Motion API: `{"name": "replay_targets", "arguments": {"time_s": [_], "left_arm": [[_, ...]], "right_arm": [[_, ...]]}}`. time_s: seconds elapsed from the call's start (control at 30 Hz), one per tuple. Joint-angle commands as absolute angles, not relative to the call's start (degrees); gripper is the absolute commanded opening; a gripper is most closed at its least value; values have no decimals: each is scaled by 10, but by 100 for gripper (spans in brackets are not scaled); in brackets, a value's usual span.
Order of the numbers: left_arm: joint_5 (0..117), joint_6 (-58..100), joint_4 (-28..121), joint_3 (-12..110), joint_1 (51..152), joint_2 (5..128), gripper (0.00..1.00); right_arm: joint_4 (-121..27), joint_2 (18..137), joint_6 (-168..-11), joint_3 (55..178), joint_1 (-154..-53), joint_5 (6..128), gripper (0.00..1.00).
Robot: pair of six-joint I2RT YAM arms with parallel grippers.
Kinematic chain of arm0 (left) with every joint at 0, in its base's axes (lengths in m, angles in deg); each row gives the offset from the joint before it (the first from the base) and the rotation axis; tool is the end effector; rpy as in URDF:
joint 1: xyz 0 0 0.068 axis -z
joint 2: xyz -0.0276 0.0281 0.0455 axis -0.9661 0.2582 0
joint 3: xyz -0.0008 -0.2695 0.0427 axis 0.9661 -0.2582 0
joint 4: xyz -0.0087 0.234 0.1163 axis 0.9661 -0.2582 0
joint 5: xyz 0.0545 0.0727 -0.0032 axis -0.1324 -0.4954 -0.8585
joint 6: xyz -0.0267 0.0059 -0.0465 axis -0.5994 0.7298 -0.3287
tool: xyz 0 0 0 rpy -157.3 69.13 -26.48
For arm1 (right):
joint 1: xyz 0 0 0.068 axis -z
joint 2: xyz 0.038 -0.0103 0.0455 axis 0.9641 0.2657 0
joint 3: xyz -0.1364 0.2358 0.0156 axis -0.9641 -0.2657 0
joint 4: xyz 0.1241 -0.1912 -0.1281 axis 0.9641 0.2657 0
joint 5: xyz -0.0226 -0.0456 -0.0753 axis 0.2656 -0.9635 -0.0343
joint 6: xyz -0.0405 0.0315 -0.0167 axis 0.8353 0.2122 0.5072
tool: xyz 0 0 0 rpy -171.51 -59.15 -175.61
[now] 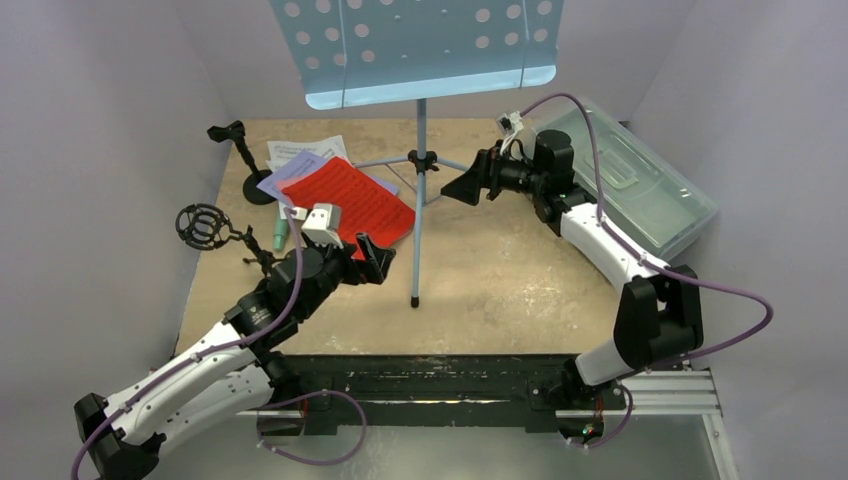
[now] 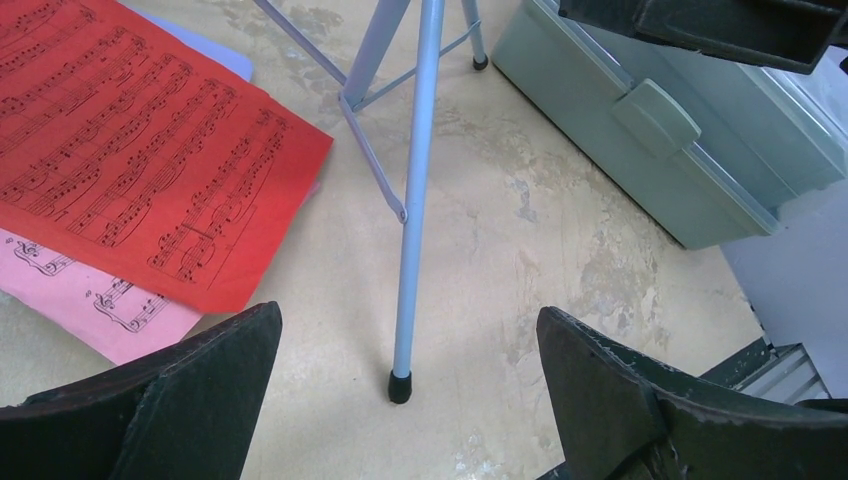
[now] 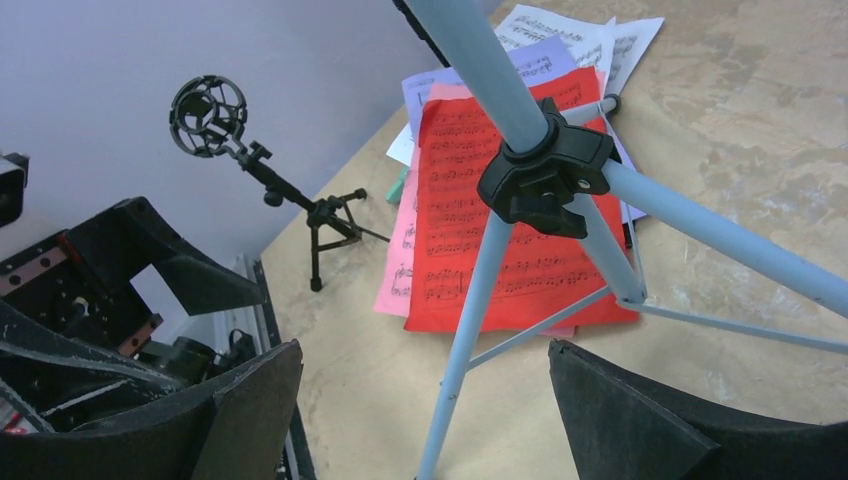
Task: Pack up the instrument practice props
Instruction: Unscrew the knob on the music stand.
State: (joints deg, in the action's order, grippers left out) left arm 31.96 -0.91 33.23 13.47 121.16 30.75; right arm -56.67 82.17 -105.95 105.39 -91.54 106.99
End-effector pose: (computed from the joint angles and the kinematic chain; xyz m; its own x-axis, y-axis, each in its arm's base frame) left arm 0.1261 -0.1151 0.3002 -0.4134 -0.3348 -0.8468 0.2955 0.8303 -0.4726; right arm 0.3229 0.1259 0.3242 -0.5341 0.1163 -0.8374 -0.7353 0.4249 0.5280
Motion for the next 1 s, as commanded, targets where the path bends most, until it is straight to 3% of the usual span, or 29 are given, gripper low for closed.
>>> {"name": "replay_targets", "arguments": {"time_s": [0.0, 0.57, 0.8, 0.97], "left_arm": [[322, -16, 351, 131, 1208, 296, 100], [324, -18, 357, 128, 1208, 300, 100], [331, -17, 363, 129, 1208, 306, 99], [333, -14, 360, 142, 1208, 314, 99]], "right_arm": [[-616, 829, -1123, 1066, -914, 1070, 96], [-618, 863, -1140, 1080, -913, 1069, 96], [-580, 866, -1000, 1113, -935, 995, 99], [-597, 882, -970, 1135, -939, 974, 94]]}}
